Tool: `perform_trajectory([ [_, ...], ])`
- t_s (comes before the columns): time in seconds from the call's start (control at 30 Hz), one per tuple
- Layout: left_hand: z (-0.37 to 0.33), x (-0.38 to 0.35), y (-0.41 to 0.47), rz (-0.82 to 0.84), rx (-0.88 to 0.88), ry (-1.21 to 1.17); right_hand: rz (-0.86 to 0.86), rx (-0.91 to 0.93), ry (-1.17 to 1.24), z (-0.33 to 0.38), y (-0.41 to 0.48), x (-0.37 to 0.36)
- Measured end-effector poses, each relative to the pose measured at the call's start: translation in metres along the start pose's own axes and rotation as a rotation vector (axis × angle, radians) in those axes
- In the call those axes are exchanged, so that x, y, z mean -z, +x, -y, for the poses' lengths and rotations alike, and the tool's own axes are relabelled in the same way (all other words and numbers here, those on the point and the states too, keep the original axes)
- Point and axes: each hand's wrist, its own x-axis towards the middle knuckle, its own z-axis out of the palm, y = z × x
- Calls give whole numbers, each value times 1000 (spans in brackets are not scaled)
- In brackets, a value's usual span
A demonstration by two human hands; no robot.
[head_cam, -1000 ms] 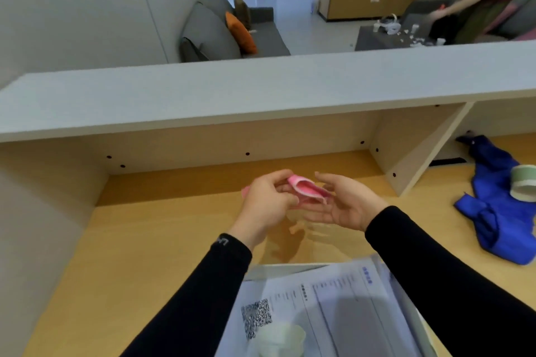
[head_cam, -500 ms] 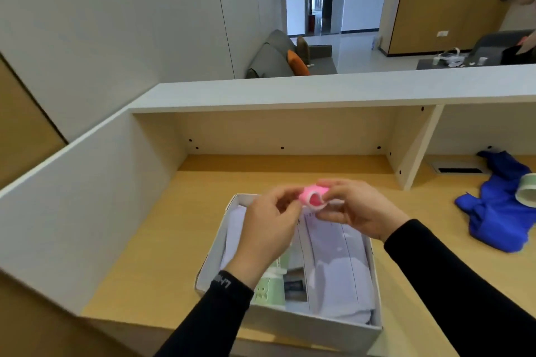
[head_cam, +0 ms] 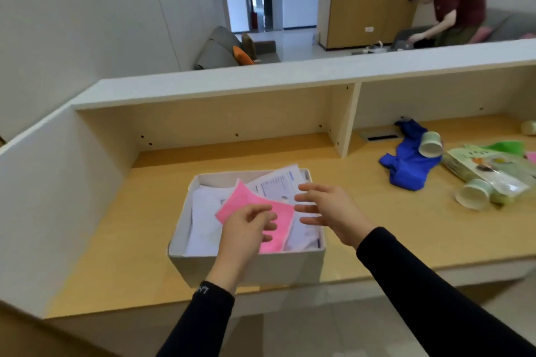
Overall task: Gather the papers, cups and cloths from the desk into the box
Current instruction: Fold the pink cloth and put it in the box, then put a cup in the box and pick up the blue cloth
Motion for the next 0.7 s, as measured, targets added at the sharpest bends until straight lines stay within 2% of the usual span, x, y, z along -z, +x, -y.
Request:
perform_trajectory([
  [0.33, -9, -64, -12, 96, -13, 26, -139, -43, 58, -30, -31, 73],
  [0.47, -15, -117, -7, 166, 12, 27, -195, -55, 63, -33, -30, 130],
  [0.7, -30, -239, 8, 191, 37, 8, -270, -60, 57, -28, -19, 260],
])
